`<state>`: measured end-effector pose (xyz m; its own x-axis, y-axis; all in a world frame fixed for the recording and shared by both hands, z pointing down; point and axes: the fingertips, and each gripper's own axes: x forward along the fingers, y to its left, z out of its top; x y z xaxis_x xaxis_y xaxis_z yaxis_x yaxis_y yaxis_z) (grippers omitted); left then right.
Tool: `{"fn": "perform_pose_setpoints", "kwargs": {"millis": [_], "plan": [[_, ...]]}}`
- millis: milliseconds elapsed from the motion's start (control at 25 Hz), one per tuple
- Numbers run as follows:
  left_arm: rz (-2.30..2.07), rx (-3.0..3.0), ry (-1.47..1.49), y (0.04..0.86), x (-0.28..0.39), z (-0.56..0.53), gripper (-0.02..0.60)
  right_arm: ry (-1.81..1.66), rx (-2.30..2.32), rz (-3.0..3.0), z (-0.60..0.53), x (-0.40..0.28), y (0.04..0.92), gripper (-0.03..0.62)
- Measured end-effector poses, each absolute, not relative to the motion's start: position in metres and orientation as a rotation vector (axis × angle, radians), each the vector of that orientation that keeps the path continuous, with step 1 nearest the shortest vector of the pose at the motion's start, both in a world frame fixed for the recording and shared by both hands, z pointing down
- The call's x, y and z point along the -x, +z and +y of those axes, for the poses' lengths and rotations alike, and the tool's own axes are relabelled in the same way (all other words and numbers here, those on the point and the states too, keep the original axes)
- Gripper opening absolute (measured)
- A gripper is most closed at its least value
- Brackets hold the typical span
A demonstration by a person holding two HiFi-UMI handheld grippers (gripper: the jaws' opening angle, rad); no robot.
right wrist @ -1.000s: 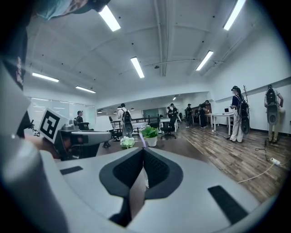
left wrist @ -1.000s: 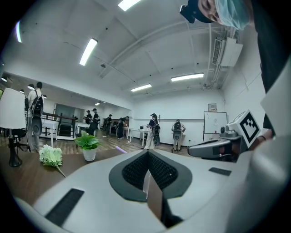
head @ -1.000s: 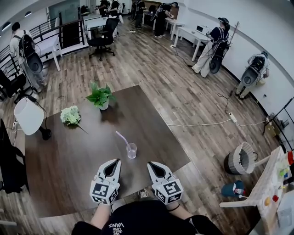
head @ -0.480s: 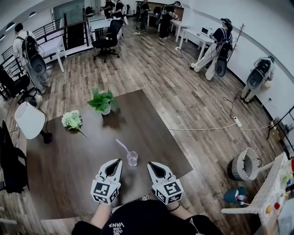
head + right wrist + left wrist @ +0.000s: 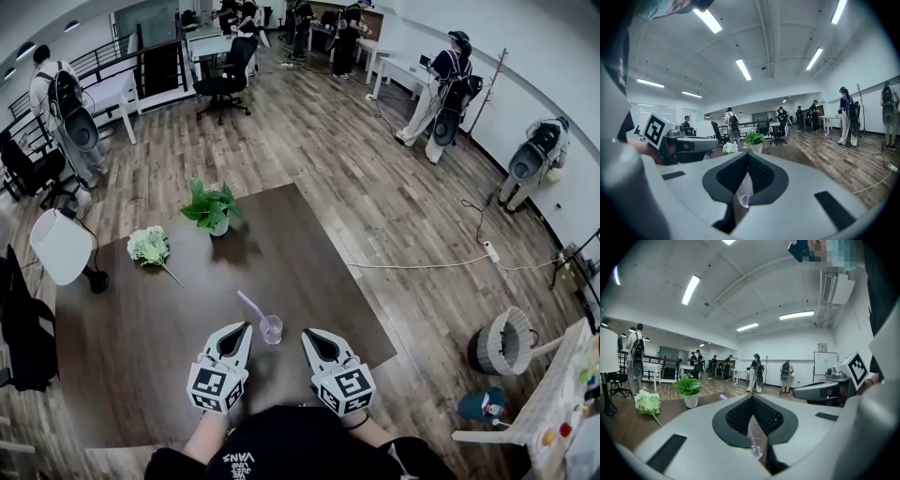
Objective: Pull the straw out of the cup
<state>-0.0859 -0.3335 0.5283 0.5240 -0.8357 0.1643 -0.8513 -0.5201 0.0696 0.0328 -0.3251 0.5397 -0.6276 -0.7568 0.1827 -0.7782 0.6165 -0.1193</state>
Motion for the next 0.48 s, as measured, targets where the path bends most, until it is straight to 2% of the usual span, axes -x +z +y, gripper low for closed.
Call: {"fn": "perform_pose_setpoints", "kwargs": {"millis": [480], "plan": [[-1.435, -2.569, 0.174, 0.543, 0.084, -0.354, 0.011, 0.295, -1.283, -2.726, -0.339, -0.034, 0.539, 0.017]]}}
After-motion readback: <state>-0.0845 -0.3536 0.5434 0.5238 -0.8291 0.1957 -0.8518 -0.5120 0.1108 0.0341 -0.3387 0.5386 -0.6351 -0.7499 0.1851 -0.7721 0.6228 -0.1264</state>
